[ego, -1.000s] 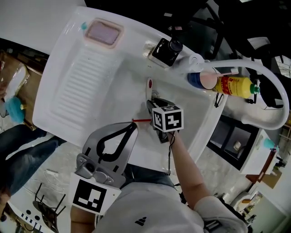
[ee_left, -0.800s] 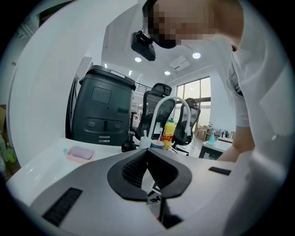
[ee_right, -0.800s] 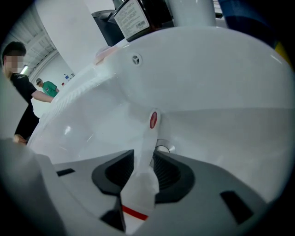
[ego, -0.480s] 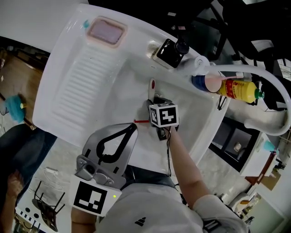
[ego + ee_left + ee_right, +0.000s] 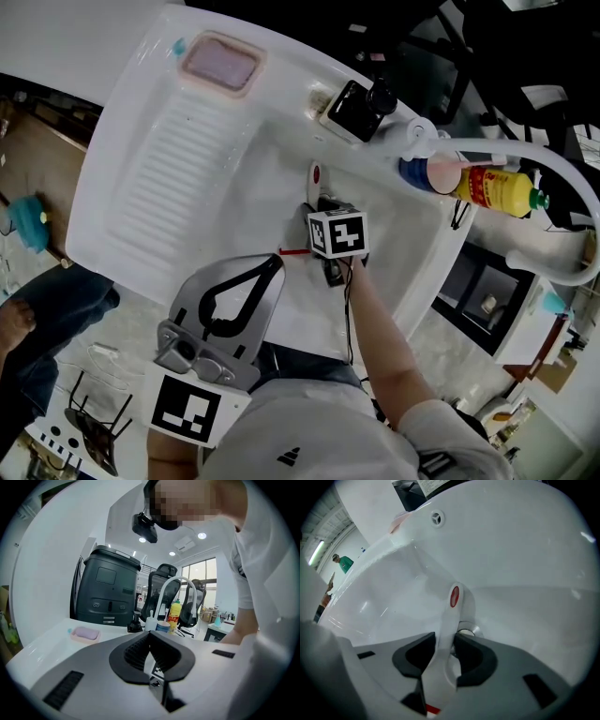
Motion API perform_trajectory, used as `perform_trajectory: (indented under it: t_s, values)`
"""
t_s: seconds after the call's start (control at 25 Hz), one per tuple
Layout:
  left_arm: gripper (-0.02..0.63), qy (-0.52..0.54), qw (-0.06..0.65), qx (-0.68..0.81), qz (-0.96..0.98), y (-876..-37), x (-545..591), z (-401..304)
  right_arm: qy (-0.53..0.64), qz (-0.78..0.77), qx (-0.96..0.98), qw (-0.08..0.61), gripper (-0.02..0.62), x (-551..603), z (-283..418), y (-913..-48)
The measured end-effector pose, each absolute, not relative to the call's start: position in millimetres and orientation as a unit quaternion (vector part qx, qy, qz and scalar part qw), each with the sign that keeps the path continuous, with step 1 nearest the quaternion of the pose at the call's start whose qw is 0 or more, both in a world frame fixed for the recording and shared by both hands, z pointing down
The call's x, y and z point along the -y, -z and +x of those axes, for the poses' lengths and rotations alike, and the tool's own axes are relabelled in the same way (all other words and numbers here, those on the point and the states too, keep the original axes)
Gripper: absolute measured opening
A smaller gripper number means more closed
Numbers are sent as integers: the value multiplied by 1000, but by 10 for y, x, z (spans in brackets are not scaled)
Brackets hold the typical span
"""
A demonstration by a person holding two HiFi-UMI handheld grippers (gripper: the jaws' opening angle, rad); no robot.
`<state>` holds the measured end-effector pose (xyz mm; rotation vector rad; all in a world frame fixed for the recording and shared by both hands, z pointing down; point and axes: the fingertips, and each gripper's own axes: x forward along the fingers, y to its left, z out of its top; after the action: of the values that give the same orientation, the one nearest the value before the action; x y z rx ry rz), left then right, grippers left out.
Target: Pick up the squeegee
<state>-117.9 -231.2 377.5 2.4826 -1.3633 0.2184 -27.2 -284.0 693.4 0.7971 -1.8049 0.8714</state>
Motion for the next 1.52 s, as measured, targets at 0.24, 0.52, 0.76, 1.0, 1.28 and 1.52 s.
perform_trajectory:
  t_s: [0.24, 0.52, 0.76, 1.0, 1.28, 1.52]
  values:
    - [12, -74, 150, 472, 866, -3767, 2322, -1171, -353, 307, 746, 474, 130, 2837, -304, -6929]
    - [12, -74, 148, 469, 867, -3766, 2333, -1149, -348, 286, 754, 477, 129, 2845, -312, -6935]
    - [12, -77, 146, 469, 868, -3763, 2316, -1129, -358, 307, 755, 456, 94, 2878, -270, -6929]
    - [12, -80, 144, 470, 867, -3754, 2280, -1150, -338, 304, 772, 443, 92, 2839, -364, -6810]
    - [12, -78, 136, 470, 869, -3690, 2252, -1139, -332, 309, 798, 398, 92, 2873, -471, -6475]
    - [12, -77, 126, 466, 873, -3610, 2224, -1107, -324, 316, 821, 347, 92, 2922, -522, -6059]
